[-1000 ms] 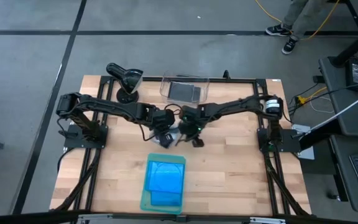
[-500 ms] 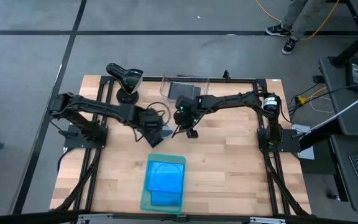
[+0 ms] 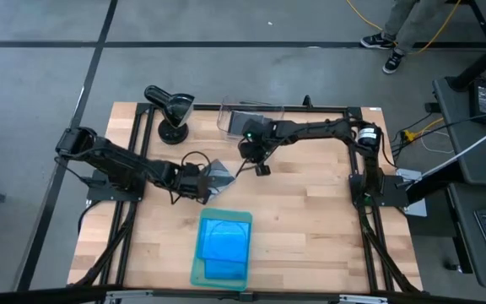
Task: Pick & place jewel cases by type
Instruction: Put the black cd case into the transparent bin
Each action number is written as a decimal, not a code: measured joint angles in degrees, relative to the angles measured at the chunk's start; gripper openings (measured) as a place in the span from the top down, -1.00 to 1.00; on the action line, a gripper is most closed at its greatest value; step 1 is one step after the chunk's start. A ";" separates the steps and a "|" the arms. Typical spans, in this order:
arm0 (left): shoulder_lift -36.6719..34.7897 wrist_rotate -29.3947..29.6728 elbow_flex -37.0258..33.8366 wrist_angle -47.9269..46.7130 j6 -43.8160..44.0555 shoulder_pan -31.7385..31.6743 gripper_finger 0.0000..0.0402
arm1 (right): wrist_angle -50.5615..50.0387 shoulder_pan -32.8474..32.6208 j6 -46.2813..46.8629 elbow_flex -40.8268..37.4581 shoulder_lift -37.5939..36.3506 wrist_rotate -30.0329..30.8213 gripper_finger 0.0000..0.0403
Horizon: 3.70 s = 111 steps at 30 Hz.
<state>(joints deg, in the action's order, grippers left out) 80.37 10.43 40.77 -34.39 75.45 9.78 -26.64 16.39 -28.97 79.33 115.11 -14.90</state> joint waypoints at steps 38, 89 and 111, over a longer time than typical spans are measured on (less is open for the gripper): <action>8.69 -5.30 -8.53 33.64 -27.25 -25.11 0.96 | -1.01 5.93 -7.23 -5.46 0.09 -4.14 0.95; 8.60 -8.47 -8.52 40.30 -26.13 -21.87 0.96 | 2.23 -7.58 -1.74 -17.05 -10.64 13.63 0.94; 8.66 -4.65 -8.52 40.65 -21.00 -16.46 0.96 | -6.62 0.30 -8.72 -5.43 -12.15 17.13 0.94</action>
<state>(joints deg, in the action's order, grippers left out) 89.03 5.78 32.25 6.26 54.45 -6.68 -33.26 16.69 -37.70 73.90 102.96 2.24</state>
